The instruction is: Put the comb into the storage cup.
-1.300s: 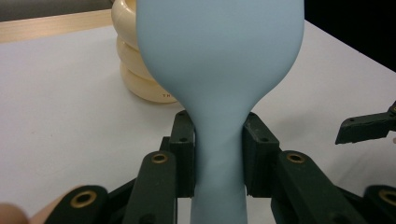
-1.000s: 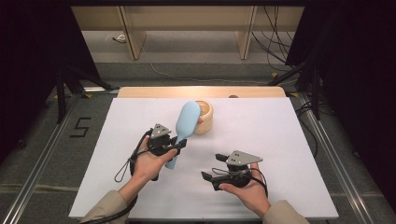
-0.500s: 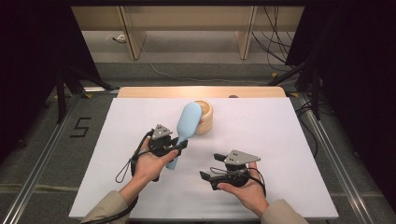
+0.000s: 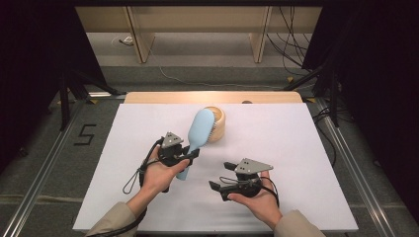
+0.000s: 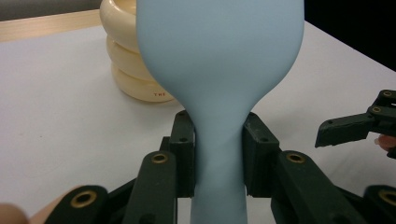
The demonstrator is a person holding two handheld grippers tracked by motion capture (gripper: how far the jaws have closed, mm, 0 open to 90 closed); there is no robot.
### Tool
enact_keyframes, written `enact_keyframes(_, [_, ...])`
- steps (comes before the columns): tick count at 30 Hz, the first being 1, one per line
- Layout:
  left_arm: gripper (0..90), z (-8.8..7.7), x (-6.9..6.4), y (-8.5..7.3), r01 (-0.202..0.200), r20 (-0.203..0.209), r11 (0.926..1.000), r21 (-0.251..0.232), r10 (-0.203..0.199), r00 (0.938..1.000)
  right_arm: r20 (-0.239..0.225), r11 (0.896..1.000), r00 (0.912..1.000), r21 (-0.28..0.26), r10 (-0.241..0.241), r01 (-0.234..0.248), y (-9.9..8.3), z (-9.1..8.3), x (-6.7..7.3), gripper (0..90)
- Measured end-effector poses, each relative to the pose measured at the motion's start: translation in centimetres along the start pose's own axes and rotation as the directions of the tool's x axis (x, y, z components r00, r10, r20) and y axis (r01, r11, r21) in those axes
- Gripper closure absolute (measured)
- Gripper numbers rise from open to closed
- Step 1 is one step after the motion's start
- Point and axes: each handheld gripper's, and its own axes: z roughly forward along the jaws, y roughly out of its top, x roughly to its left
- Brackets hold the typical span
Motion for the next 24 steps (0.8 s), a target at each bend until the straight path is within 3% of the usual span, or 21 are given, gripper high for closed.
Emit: enact_keyframes(24, [69.1,0.05,-0.4,-0.09,-0.007,0.009,1.0,0.0,0.007,0.9999,-0.017,1.0,0.9999,-0.003,-0.001,0.001,0.36,0.74,0.38,15.2])
